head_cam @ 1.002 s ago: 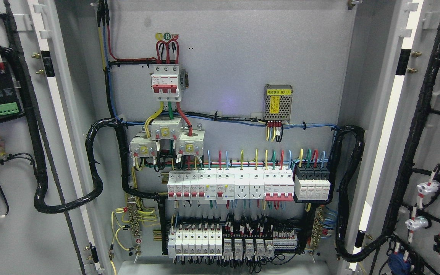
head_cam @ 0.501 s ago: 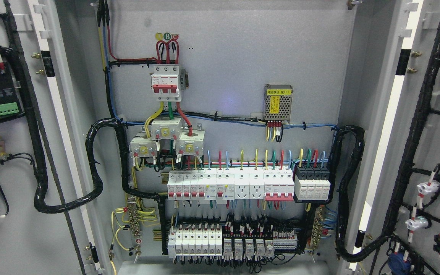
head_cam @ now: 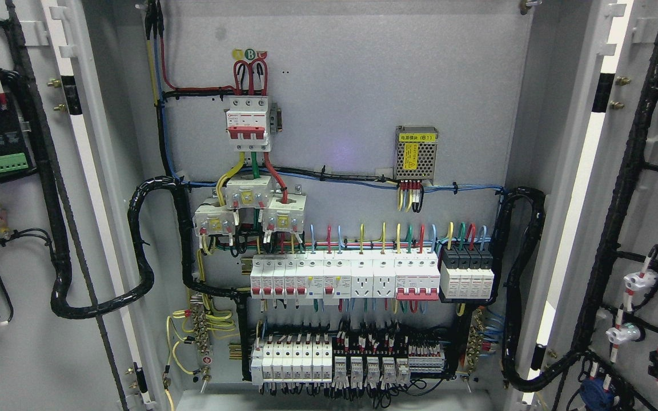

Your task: Open door with both hands

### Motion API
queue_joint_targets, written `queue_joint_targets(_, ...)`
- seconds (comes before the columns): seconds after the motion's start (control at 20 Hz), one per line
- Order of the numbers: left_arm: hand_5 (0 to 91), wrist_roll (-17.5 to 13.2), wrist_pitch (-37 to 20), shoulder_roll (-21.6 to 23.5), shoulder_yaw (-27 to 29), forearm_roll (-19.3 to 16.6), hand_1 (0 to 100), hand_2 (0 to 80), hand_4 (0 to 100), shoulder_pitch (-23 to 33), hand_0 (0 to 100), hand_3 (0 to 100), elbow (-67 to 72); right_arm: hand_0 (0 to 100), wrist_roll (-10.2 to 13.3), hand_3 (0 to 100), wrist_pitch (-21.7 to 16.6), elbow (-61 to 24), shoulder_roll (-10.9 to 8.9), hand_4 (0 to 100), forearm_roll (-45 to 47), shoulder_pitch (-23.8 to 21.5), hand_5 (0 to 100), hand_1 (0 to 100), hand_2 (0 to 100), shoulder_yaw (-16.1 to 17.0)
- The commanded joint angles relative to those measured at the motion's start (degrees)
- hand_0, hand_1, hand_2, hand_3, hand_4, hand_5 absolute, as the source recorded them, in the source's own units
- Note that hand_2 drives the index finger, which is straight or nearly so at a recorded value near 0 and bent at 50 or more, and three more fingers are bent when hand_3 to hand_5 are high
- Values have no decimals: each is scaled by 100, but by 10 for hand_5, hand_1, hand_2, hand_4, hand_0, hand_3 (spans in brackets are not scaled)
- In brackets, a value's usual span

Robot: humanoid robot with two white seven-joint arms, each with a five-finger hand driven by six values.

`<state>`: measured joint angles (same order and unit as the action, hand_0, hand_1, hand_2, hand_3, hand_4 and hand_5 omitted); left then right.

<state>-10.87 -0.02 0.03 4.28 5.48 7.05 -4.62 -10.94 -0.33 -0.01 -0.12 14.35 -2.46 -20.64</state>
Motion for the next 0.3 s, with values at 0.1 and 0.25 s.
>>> queue_joint_targets(0.1, 0, -2, 2, -188, 11, 6, 0, 0, 0, -1, 0, 0, 31, 386, -22, 0, 7, 186, 91, 0, -2, -62, 0, 0, 0, 7)
queue_joint_targets(0.25, 0, -2, 2, -188, 11, 6, 0, 0, 0, -1, 0, 0, 31, 386, -22, 0, 16, 186, 91, 0, -2, -62, 0, 0, 0, 7)
